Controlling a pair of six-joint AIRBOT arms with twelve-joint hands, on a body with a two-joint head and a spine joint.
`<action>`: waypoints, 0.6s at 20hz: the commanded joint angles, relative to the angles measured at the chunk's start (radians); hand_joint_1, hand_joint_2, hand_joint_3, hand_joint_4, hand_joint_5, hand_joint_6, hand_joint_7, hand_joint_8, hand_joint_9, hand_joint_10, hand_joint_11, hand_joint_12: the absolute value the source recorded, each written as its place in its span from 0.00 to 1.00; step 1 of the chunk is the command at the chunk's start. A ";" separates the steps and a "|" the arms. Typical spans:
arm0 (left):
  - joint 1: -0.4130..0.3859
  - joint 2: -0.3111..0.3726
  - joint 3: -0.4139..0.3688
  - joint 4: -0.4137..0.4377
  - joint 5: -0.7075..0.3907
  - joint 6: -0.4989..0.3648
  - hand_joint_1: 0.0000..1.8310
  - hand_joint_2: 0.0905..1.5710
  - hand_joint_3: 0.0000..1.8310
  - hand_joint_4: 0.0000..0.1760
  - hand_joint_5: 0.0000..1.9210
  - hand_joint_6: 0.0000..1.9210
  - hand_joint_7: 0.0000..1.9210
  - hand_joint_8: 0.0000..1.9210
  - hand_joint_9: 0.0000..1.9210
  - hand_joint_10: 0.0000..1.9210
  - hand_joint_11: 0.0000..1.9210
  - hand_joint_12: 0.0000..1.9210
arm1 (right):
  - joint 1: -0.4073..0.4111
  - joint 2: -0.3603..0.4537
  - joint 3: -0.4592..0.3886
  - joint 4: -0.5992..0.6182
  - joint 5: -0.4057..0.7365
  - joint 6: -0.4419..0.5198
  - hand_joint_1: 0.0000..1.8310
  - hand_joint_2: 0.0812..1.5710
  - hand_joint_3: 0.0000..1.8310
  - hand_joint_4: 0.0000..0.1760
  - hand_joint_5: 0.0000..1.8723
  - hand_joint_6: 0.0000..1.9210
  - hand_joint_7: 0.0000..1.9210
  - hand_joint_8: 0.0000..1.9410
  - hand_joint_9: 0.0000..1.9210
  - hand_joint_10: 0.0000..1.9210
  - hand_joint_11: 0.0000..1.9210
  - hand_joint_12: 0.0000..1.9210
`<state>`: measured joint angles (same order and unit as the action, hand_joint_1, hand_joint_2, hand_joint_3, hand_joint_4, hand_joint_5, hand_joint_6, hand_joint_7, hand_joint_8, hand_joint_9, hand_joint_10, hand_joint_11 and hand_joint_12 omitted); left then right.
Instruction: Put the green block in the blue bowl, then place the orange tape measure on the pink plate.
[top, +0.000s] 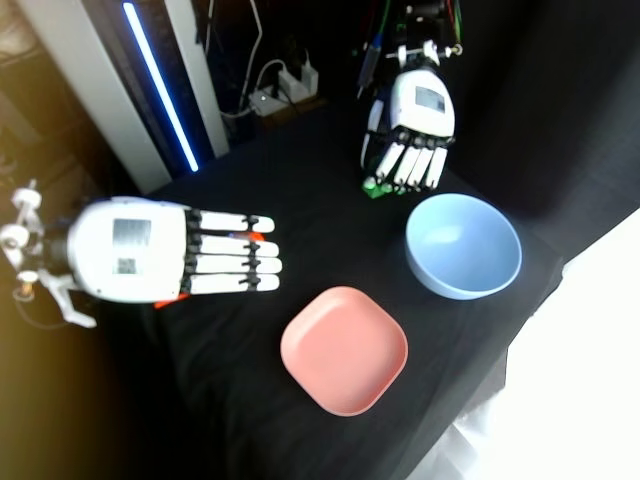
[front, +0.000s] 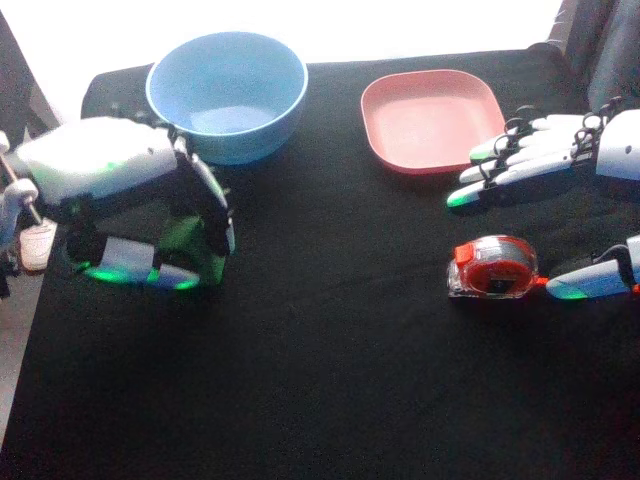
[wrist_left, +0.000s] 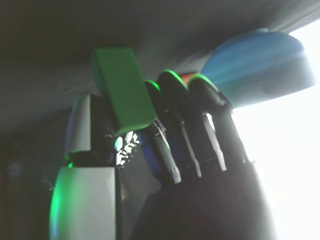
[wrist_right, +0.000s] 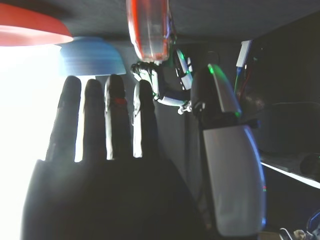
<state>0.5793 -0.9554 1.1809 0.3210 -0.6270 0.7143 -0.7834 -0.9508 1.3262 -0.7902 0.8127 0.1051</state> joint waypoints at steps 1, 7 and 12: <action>-0.029 0.016 -0.005 -0.012 -0.129 -0.001 0.68 0.65 0.00 0.00 0.66 0.19 0.53 0.53 0.45 0.45 0.23 0.86 | 0.013 -0.002 0.002 0.057 0.086 0.009 0.44 0.71 0.00 0.58 0.20 0.00 0.17 0.00 0.08 0.00 0.00 0.22; -0.163 0.032 -0.003 0.031 -0.170 0.009 0.71 0.62 0.00 0.00 0.72 0.01 0.63 0.43 0.61 0.52 0.50 0.75 | 0.013 -0.002 0.008 0.057 0.086 0.009 0.44 0.71 0.00 0.46 0.21 0.00 0.16 0.00 0.08 0.00 0.00 0.20; -0.289 0.002 0.047 -0.037 -0.073 0.157 0.66 0.59 0.00 0.00 0.77 0.02 0.51 0.99 0.56 1.00 0.59 1.00 | 0.013 -0.011 0.016 0.057 0.086 0.009 0.46 0.70 0.00 0.61 0.19 0.00 0.14 0.00 0.07 0.00 0.00 0.19</action>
<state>0.2909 -0.9649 1.2377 0.2924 -0.6086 0.8799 -0.7834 -0.9596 1.3407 -0.7879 0.8131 0.1066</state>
